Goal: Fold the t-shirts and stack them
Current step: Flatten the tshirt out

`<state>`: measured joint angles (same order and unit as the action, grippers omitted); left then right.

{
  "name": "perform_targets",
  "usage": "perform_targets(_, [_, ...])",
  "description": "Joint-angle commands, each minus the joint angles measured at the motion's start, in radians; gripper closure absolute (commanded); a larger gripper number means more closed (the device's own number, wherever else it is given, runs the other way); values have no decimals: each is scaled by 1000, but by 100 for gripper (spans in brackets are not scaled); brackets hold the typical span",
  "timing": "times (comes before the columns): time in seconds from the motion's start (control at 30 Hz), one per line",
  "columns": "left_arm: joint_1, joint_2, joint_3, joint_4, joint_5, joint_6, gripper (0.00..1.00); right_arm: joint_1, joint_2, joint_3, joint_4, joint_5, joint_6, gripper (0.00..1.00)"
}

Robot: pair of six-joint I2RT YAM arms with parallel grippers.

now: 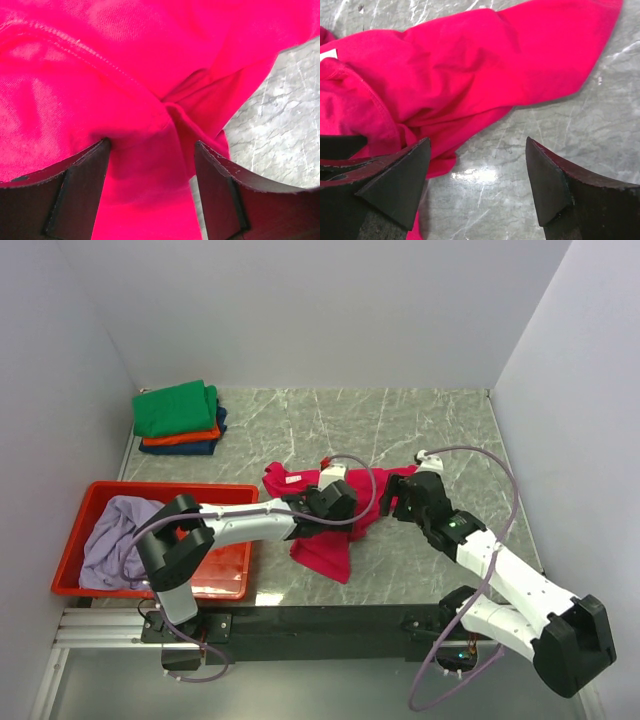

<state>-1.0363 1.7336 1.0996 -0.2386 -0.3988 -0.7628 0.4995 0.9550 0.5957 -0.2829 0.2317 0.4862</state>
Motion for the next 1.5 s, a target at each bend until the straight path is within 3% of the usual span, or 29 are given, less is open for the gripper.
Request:
perform_targets(0.0, [-1,27,54,41,-18,14,27,-6,22,1,56,-14,12,18])
perform_targets(0.17, [-1,83,72,28,-11,13,29,-3,62,-16,90,-69,23,22])
perform_targets(0.23, [-1,96,72,27,-11,14,40,-3,70,-26,103,-83,29,23])
perform_targets(0.27, [-1,101,71,22,-11,14,51,-4,71,-30,106,-98,31,23])
perform_targets(0.4, [-1,92,65,-13,-46,0,70,-3,74,-43,125,-120,35,24])
perform_targets(0.53, [1,29,45,-51,-106,-10,71,7,97,-45,139,-187,22,25])
perform_targets(0.67, [8,-29,14,-70,-115,-13,78,39,136,-40,160,-226,15,27])
perform_targets(1.03, [38,-158,-76,-114,-129,-46,79,125,323,33,209,-270,11,28])
perform_targets(1.47, [117,-411,-234,-162,-137,-75,78,133,291,70,105,-85,35,29])
